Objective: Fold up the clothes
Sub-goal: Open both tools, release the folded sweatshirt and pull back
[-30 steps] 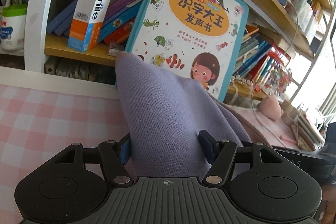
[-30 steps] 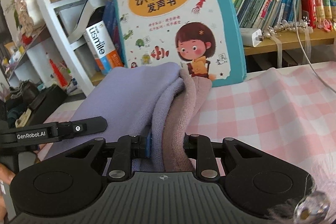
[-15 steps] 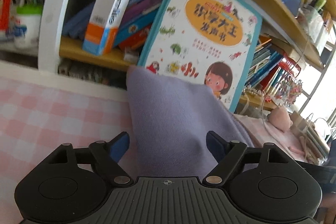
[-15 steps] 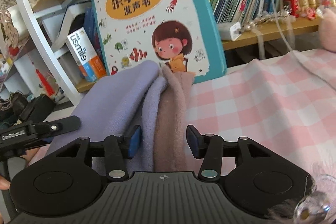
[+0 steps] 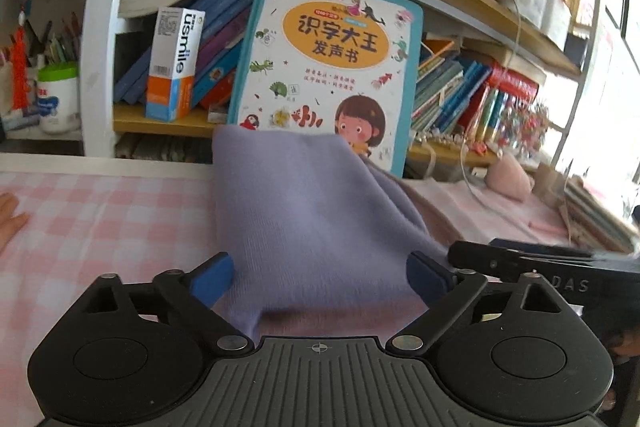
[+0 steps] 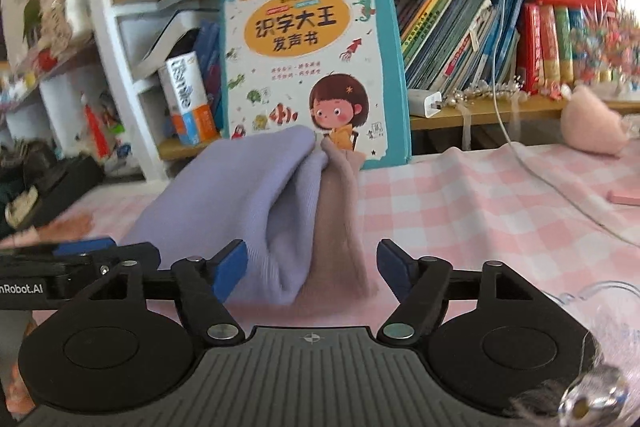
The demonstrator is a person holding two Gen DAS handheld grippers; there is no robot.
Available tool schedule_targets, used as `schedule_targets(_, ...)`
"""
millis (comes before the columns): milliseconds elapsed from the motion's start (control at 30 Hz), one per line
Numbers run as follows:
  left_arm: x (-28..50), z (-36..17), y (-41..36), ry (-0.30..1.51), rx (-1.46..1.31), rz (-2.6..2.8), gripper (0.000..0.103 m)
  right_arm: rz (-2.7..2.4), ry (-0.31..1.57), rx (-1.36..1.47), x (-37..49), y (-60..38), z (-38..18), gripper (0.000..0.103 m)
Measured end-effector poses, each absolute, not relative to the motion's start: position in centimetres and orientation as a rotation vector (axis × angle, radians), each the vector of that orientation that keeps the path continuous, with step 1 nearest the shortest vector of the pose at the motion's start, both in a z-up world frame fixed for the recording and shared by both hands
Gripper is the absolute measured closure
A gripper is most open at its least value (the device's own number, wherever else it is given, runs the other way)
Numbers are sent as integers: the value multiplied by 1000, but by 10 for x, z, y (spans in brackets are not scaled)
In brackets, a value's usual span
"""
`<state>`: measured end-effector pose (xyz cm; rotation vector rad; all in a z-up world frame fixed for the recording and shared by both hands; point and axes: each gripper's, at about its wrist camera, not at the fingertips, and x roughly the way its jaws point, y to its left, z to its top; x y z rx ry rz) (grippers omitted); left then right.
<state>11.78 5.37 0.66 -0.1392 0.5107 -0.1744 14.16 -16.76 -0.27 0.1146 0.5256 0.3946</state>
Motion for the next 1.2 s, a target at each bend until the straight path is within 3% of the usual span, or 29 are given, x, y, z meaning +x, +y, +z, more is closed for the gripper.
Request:
schedule_targets(833, 65, -9, 30, 533, -83, -76, 5, 242, 551, -4, 57, -170, -21, 21)
schedule_targets(1200, 65, -15, 34, 552, -106, -59, 0, 207, 543, -55, 55, -163, -20, 6)
